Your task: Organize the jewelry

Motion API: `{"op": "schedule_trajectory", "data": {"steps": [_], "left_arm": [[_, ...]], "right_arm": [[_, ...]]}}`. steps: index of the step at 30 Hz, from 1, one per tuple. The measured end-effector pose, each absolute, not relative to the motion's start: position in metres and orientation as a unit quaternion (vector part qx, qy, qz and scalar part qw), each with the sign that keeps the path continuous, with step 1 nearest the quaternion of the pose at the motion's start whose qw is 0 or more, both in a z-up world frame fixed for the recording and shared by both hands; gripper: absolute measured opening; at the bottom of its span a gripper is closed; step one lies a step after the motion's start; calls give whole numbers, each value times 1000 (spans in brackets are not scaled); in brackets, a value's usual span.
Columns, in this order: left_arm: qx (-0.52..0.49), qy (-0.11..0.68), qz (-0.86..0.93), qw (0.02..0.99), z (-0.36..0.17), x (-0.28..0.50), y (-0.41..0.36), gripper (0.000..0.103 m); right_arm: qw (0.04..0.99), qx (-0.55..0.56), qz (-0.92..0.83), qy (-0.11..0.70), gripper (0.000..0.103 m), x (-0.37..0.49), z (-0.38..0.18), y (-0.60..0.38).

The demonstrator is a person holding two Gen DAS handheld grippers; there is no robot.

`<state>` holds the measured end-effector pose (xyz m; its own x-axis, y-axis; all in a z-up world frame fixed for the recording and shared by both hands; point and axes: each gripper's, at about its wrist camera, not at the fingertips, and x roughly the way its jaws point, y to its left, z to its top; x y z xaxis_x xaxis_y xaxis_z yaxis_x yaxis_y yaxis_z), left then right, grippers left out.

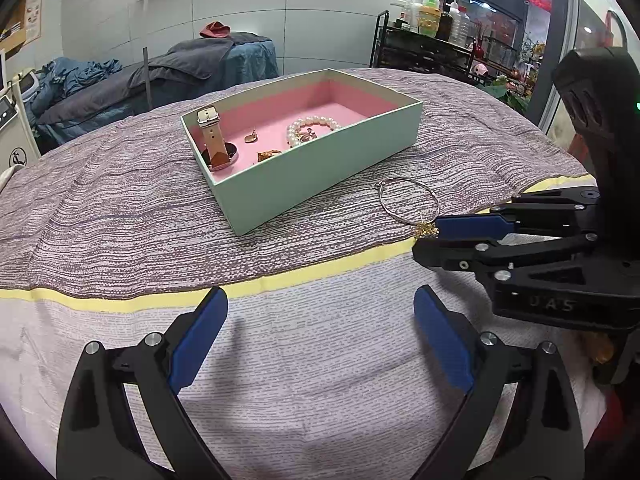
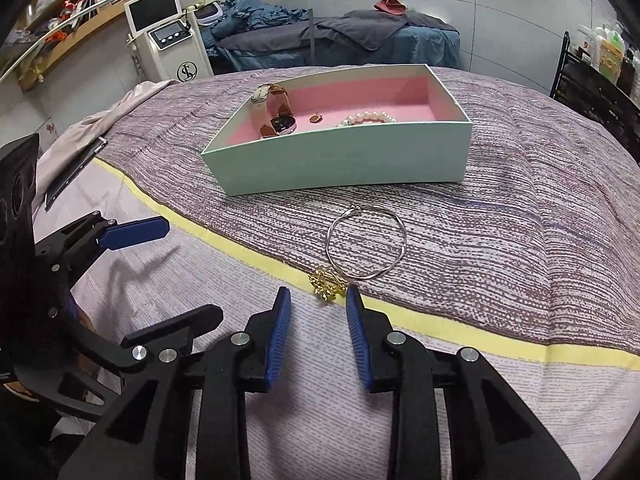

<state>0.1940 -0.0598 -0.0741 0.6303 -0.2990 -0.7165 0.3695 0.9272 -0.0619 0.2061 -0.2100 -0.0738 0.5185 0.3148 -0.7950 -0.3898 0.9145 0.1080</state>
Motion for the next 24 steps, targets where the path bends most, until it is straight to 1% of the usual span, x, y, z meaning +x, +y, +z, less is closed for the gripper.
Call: {"op": "schedule_trajectory", "data": {"steps": [2, 5, 8, 10, 13, 18, 24], "left_arm": [[45, 391, -185, 900, -75, 195, -60, 93], [50, 393, -187, 899, -77, 195, -62, 93], [55, 393, -191, 898, -77, 195, -66, 92], [55, 393, -196, 897, -76, 196, -69, 87], [55, 395, -205, 894, -76, 200, -76, 82], [60, 401, -221, 887, -78, 207, -92, 77], [59, 409, -234, 880, -79, 217, -106, 76]], "right_arm": [[872, -46, 196, 446, 24, 209, -75, -207], [875, -51, 188, 444, 19, 212, -75, -204], [875, -48, 189, 444, 18, 213, -75, -206], [876, -42, 189, 442, 18, 211, -73, -209], [882, -32, 182, 433, 18, 206, -67, -217], [892, -8, 152, 426, 18, 201, -62, -242], [894, 1, 132, 429, 18, 195, -65, -264]]}}
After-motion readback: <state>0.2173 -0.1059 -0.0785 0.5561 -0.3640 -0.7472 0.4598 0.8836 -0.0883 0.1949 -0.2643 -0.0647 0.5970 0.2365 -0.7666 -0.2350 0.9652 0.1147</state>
